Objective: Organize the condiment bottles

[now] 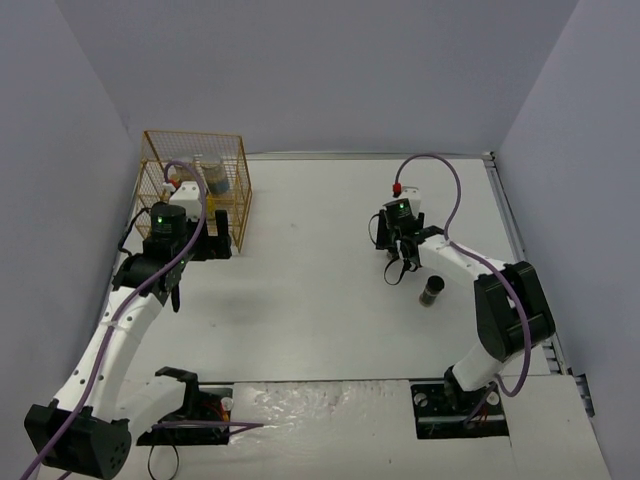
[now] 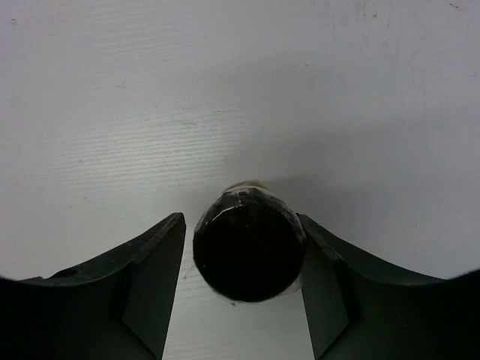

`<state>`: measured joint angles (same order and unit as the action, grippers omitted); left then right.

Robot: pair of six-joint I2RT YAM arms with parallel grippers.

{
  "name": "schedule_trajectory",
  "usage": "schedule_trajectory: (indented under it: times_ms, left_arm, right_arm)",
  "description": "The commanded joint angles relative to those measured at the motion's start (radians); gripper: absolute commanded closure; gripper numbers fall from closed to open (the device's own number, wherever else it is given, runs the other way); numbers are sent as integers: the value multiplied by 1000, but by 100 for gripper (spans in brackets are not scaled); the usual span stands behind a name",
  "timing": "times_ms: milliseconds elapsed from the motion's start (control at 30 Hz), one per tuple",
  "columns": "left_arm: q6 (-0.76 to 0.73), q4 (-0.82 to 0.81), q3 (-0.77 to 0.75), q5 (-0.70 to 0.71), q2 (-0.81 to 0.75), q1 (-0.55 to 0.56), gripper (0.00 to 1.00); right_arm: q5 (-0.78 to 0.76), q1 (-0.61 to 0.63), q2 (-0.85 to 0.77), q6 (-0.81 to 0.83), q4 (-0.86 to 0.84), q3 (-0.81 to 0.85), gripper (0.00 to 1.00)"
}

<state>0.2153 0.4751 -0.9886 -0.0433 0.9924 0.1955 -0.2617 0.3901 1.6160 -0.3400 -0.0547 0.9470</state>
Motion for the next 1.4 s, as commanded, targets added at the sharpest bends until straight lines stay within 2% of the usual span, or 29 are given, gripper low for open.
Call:
schedule_trajectory:
  times_ms: [0,167,267,500,767,800,867,1000,1200,1267,1367]
  left_arm:
    - [-14,-30,-18,19,-18,4,3]
    - [-14,-30,-19,20,-19,4,3]
    - [-14,-30,-22,15,-14,3,3]
    - [-14,-28,-20,30,-23,2,3]
    - [-11,-32,-19,34,-31,-1,3]
    - [-11,-32,-18,34,-31,-1,3]
    - [-11,-36,-14,34,-28,0,3]
    - [-10,-42,-13,22,-23,-1,3]
    - [-1,-65,-6,-36,-12,0,3]
    - [2,-81,0,-72,-9,1,3]
    - [9,-112,10,-150,11,3,3]
  right_arm:
    - [-27,10,19,4,-66,26,57]
    - [19,81,10,21,-70,45,77]
    - [40,201,35,22,-69,95,83]
    - [36,418,185,64,-70,292,84]
    - [66,516,370,119,-38,467,80]
    - [68,521,378,120,-32,474,78]
    - [74,524,379,120,-19,476,61]
    - [80,526,349,120,-15,452,40]
    - [98,529,208,119,30,400,6]
    - [94,530,161,115,39,372,2]
    - [51,530,8,108,65,267,0]
